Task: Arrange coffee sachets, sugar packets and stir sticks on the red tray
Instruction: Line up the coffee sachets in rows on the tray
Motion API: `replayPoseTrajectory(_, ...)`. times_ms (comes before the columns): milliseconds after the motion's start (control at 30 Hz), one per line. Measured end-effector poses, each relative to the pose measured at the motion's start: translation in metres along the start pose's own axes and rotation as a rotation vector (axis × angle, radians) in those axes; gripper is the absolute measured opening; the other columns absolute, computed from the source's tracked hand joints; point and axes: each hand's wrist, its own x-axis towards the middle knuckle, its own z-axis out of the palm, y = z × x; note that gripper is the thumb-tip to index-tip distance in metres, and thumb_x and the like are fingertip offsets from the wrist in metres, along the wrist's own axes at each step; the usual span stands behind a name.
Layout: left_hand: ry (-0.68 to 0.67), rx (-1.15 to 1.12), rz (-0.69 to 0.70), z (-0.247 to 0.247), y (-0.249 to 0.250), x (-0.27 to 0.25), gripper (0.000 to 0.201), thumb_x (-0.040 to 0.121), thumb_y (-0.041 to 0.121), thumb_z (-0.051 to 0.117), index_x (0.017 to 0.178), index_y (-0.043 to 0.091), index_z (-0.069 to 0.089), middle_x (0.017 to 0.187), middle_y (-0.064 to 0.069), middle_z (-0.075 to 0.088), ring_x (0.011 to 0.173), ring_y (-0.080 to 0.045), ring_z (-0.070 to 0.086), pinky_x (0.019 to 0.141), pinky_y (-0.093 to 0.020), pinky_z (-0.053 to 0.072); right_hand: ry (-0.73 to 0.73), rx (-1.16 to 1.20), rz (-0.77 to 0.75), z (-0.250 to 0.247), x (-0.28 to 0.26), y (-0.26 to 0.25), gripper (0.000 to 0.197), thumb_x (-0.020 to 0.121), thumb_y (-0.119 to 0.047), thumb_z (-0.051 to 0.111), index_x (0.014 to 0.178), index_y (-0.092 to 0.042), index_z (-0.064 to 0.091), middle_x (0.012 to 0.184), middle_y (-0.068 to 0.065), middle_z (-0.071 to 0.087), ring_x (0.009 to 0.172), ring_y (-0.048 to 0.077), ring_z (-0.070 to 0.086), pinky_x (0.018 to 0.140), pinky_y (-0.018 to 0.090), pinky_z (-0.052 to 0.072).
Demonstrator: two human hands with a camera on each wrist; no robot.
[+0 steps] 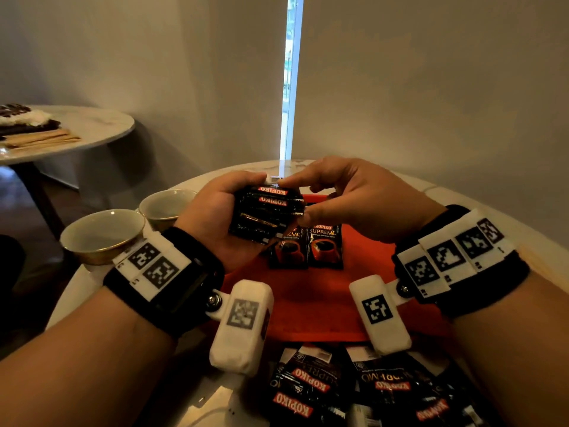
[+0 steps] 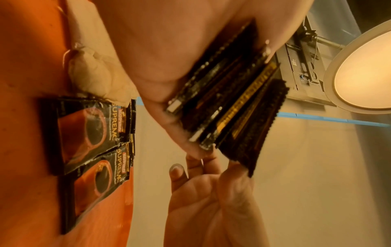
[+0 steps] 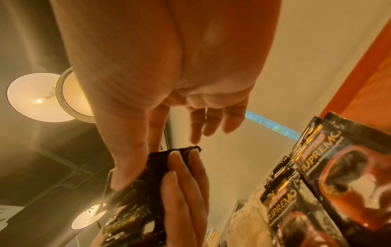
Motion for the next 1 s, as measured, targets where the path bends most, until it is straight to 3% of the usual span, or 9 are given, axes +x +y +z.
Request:
replayPoseTrajectory(100,-0.013,-0.011,0.007,0.002,-0.001,0.001,0.038,0.096,0.031,0.047,0.115,0.002,0.061,0.094,-0.015,0.066,0.080,-0.026,0.067,0.076,-0.034,0.055,0.021,-0.049,0.010,0.002,0.001,0.002,0.047,0.060,-0.035,0.089,0.103,-0.048,0.076,0.106,-0.022,0.066,0.110,0.008,0.059,0.093,0.040,0.054)
replayPoseTrajectory(167,-0.025,-0.026,0.003,0.002,-0.003,0.002,0.047,0.098,0.035,0.046,0.126,-0.001,0.059,0.100,-0.017,0.068,0.081,-0.029,0.070,0.074,-0.037,0.060,0.048,-0.049,0.000,0.002,0.002,0.005,0.041,0.065,-0.032,0.088,0.102,-0.045,0.077,0.109,-0.014,0.066,0.111,0.015,0.062,0.095,0.048,0.055)
replayPoseTrajectory(200,-0.033,-0.030,-0.001,0.003,-0.003,0.002,0.050,0.098,0.035,0.045,0.128,-0.003,0.060,0.101,-0.017,0.069,0.082,-0.029,0.071,0.073,-0.037,0.061,0.065,-0.060,-0.005,0.002,0.002,0.004,0.036,0.070,-0.029,0.088,0.100,-0.045,0.078,0.107,-0.014,0.067,0.109,0.014,0.063,0.095,0.047,0.055)
replayPoseTrajectory(300,-0.048,-0.007,-0.002,0.000,-0.003,0.002,0.047,0.098,0.031,0.040,0.101,-0.002,0.074,0.095,-0.015,0.070,0.079,-0.027,0.070,0.066,-0.031,0.059,0.143,-0.096,-0.055,0.000,0.001,0.005,0.022,0.084,-0.020,0.079,0.096,-0.039,0.077,0.095,-0.020,0.069,0.097,0.006,0.065,0.089,0.034,0.055)
replayPoseTrajectory(400,0.058,0.002,-0.010,-0.002,0.001,0.002,0.030,0.093,0.028,0.046,0.108,0.007,0.061,0.097,-0.015,0.066,0.080,-0.026,0.066,0.071,-0.032,0.052,0.333,0.037,-0.068,-0.002,0.002,0.009,0.015,0.092,-0.011,0.069,0.085,-0.023,0.072,0.075,-0.010,0.071,0.070,0.006,0.064,0.068,0.024,0.052)
replayPoseTrajectory(500,0.149,0.019,-0.012,-0.007,0.004,0.006,0.028,0.089,0.029,0.053,0.112,0.013,0.056,0.089,-0.010,0.069,0.070,-0.023,0.064,0.070,-0.034,0.050,0.463,0.179,0.063,-0.007,0.006,0.021,0.011,0.092,-0.005,0.066,0.090,-0.016,0.067,0.081,0.005,0.071,0.067,0.020,0.061,0.056,0.031,0.050)
replayPoseTrajectory(600,0.175,0.020,-0.054,-0.010,0.004,0.009,0.022,0.087,0.031,0.056,0.104,0.017,0.056,0.084,-0.005,0.062,0.070,-0.022,0.059,0.077,-0.040,0.048,0.436,0.229,0.294,-0.012,0.007,0.036,0.027,0.088,0.005,0.064,0.104,-0.017,0.064,0.083,0.012,0.066,0.058,0.021,0.058,0.048,0.032,0.040)
replayPoseTrajectory(733,0.191,0.052,-0.094,-0.010,0.004,0.009,0.021,0.089,0.032,0.055,0.102,0.017,0.057,0.089,-0.005,0.060,0.084,-0.028,0.061,0.076,-0.058,0.053,0.272,0.201,0.543,-0.013,0.002,0.043,0.020,0.090,0.009,0.058,0.100,-0.007,0.066,0.083,0.017,0.068,0.050,0.016,0.058,0.045,0.027,0.033)
replayPoseTrajectory(1000,0.176,0.071,-0.111,-0.009,0.003,0.008,0.022,0.089,0.031,0.054,0.106,0.015,0.056,0.097,-0.008,0.059,0.098,-0.034,0.060,0.077,-0.063,0.052,0.179,0.158,0.621,-0.011,0.000,0.052,0.019,0.087,0.008,0.064,0.098,-0.007,0.069,0.079,0.012,0.067,0.054,0.016,0.058,0.046,0.026,0.040)
